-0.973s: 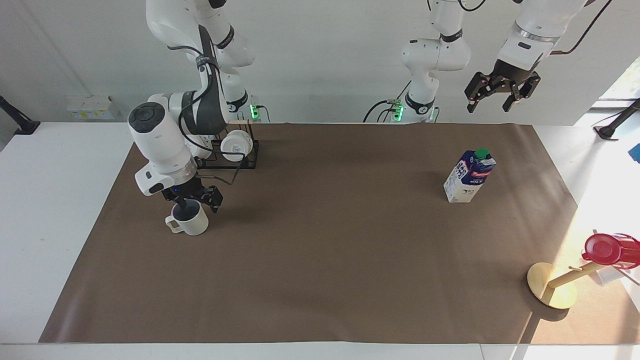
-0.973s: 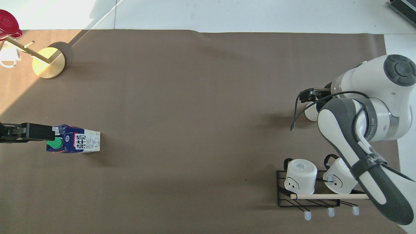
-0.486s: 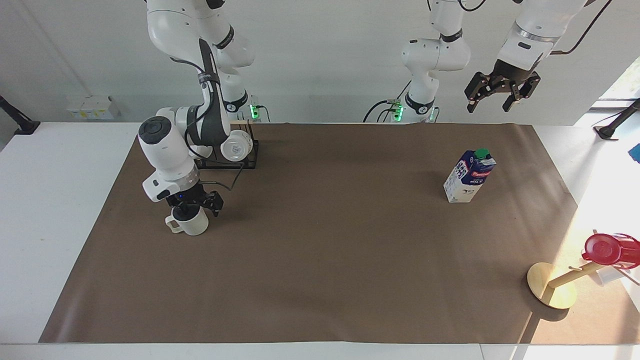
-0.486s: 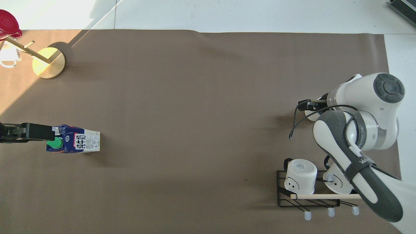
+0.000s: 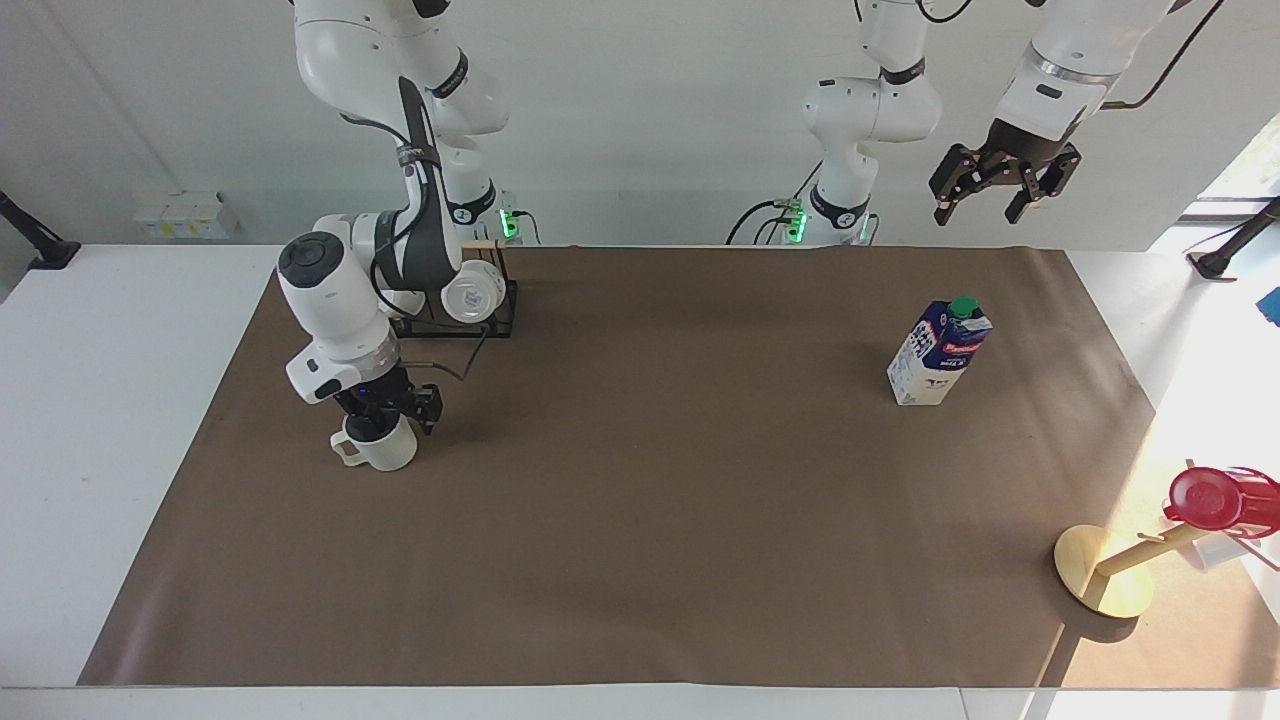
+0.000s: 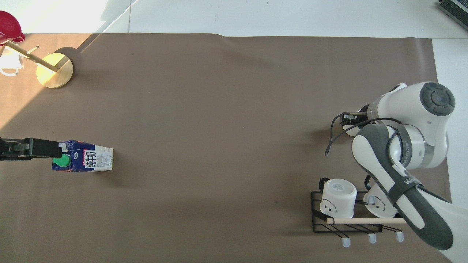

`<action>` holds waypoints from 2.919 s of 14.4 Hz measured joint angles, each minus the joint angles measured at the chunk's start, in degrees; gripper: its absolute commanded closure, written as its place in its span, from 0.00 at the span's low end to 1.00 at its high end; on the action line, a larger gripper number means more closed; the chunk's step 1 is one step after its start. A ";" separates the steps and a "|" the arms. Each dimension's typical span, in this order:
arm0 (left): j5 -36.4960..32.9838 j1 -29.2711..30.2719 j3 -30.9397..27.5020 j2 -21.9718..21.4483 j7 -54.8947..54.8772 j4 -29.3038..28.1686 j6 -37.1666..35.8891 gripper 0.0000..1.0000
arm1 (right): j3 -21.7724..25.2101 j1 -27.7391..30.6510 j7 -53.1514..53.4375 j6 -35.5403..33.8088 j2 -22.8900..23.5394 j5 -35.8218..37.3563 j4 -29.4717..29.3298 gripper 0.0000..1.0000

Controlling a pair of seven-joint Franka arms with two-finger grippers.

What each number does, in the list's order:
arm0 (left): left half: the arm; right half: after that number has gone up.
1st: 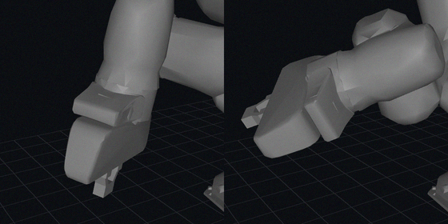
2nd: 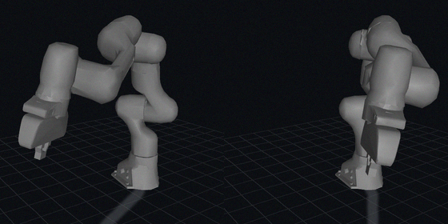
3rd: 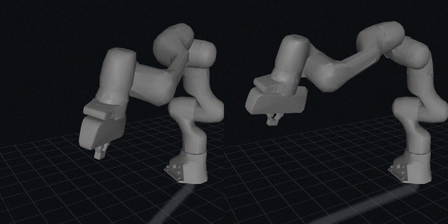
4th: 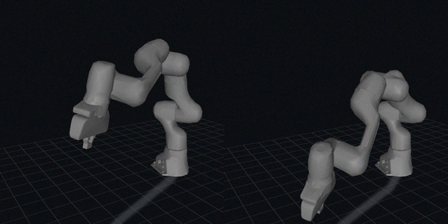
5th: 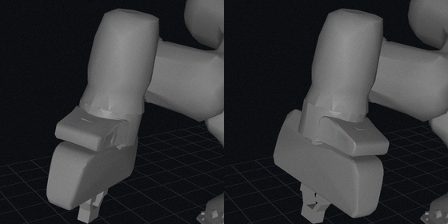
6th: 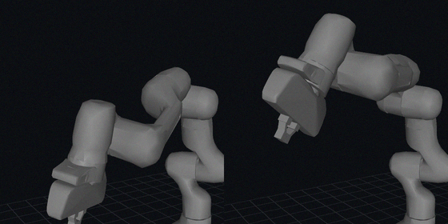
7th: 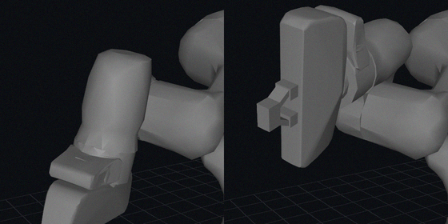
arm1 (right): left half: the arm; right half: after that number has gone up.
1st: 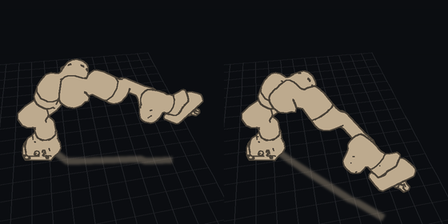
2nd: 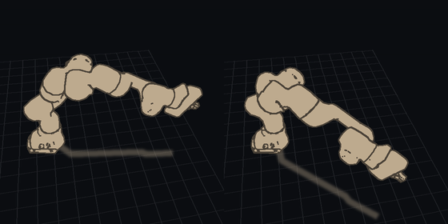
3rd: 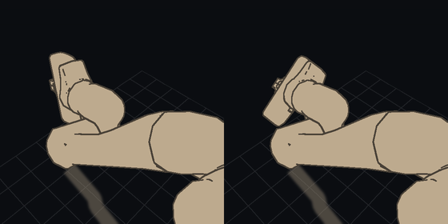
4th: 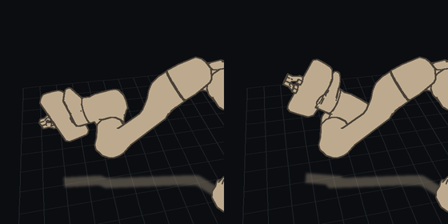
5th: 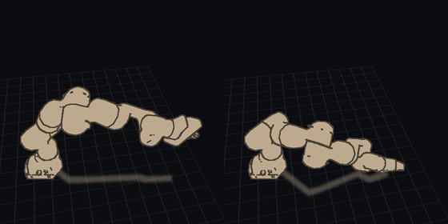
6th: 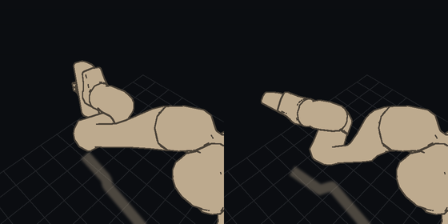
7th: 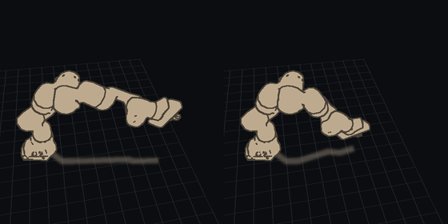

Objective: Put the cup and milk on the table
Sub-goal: 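Carry the white mug with the right gripper toward the table center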

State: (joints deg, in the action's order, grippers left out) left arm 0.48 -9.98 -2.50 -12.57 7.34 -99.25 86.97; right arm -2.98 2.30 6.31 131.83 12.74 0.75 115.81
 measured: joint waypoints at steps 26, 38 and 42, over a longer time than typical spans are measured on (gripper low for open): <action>0.00 1.34 -0.31 0.00 0.00 -0.06 -0.15 0.00 | -0.69 -34.59 63.23 -17.02 14.80 3.27 -31.85 1.00; 0.00 1.34 -0.29 -0.78 0.00 -1.82 -0.36 0.00 | -0.77 -42.22 71.85 -17.16 24.24 3.46 -40.88 1.00; 0.00 1.34 -0.29 -0.91 0.00 -2.26 -0.47 0.00 | -0.75 -43.26 72.07 -17.10 25.48 3.46 -40.89 0.86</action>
State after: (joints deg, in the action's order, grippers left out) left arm 0.48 -8.64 -2.78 -13.48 7.34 -101.51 86.50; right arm -3.73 -40.96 78.38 114.74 38.21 4.21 74.92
